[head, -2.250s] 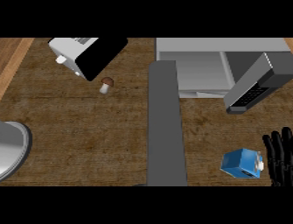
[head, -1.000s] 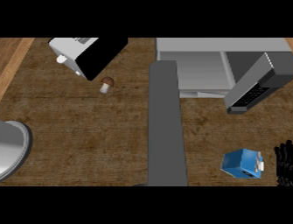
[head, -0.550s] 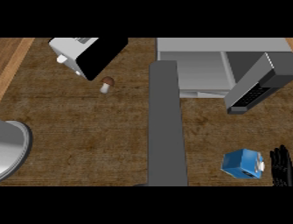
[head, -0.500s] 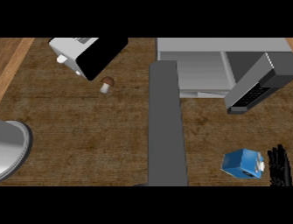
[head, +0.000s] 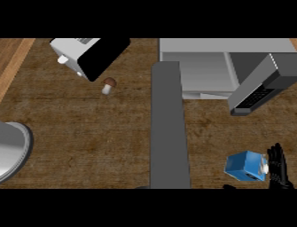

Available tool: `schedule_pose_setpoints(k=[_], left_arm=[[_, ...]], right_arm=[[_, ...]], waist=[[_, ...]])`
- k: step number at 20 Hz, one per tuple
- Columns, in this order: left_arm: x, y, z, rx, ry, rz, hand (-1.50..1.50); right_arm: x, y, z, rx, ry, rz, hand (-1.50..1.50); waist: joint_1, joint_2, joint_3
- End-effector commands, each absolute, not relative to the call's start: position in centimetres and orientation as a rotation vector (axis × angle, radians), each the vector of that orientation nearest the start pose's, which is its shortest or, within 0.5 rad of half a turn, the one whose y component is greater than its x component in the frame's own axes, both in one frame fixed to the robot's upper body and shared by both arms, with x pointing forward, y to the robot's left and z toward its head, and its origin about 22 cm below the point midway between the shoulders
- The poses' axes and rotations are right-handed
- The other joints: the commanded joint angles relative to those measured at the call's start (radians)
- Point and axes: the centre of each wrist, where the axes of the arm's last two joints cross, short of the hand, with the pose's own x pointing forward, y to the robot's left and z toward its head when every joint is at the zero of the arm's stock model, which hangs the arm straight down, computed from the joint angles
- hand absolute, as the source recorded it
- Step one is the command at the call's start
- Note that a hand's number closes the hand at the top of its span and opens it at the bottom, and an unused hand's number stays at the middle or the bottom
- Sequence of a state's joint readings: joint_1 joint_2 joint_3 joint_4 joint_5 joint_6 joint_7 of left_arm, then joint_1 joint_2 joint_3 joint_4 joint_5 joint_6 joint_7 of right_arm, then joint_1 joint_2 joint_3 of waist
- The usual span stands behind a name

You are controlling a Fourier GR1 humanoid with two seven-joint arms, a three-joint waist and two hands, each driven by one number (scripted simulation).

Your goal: Pick up the milk, place it into the microwave and close the microwave

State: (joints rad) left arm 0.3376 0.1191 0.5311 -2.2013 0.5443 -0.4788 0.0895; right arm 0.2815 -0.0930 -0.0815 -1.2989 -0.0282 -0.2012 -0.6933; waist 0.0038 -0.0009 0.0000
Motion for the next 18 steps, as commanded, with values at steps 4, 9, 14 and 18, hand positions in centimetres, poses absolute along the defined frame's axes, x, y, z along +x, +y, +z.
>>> schedule_pose_setpoints(k=[4,9,14,18], left_arm=[[10.8,35.1,12.1,-0.06,-1.938,-0.016,-1.5],[11.1,35.9,11.8,-0.018,-1.95,-0.006,-1.5],[11.8,35.7,10.6,-0.034,-1.966,0.005,-1.5],[12.1,38.3,11.6,-0.033,-1.971,0.005,-1.5]], right_arm=[[14.6,-32.1,-12.3,-0.468,-1.704,-0.069,-1.5],[18.0,-30.6,-13.3,-0.416,-1.723,-0.034,1.5],[18.8,-28.8,-14.2,-0.48,-1.852,0.088,1.5],[17.0,-27.8,-14.8,-0.425,-1.887,0.019,1.5]], waist=[[-0.001,0.0,0.0],[0.002,0.0,0.0],[0.003,0.001,0.0],[-0.002,0.0,0.0]])
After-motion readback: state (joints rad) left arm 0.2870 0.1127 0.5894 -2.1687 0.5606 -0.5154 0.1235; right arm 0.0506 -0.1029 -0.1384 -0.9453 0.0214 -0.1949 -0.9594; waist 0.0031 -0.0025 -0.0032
